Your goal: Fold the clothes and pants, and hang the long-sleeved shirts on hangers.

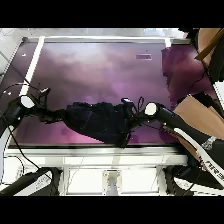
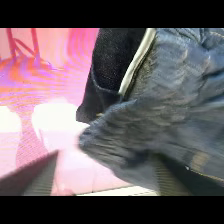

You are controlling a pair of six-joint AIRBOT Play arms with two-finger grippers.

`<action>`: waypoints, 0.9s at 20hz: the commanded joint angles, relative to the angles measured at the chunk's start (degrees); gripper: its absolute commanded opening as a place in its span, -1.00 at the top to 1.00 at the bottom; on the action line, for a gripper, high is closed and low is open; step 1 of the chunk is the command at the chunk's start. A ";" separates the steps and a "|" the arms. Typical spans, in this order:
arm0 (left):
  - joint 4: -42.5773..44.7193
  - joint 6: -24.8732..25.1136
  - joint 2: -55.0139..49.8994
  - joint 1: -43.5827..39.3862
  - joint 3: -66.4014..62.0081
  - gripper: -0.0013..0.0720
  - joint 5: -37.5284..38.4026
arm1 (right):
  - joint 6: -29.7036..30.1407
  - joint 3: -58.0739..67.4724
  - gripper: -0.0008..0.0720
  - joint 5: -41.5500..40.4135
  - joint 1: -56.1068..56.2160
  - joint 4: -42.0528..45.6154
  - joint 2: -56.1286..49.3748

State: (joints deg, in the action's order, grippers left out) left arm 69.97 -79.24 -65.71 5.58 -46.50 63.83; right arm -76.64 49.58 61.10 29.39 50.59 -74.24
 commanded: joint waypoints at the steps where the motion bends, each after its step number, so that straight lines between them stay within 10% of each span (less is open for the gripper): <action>1: -0.20 -0.50 0.96 -0.35 -1.07 -0.92 -0.17 | -3.17 1.64 -0.04 6.71 0.94 -0.59 0.83; 6: -0.57 -0.46 9.14 -0.35 -9.20 -0.92 -0.46 | -12.15 9.18 -0.04 16.04 0.94 22.32 11.39; 8: -0.57 -0.46 12.98 -0.35 -10.14 -0.92 -2.75 | -17.86 8.94 -0.19 7.89 0.44 30.75 15.96; 15: -0.57 -0.59 17.38 -0.35 -10.14 -0.92 -3.02 | -6.45 6.64 -0.66 -2.34 -8.13 5.20 1.38; 18: -0.57 -3.85 17.33 -0.37 -10.14 -0.92 -2.97 | -3.65 6.62 -0.65 -2.45 -6.86 9.25 -2.25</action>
State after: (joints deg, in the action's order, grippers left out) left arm 69.38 -80.97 -48.84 5.21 -56.51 60.93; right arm -84.01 56.29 60.05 22.57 59.90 -72.62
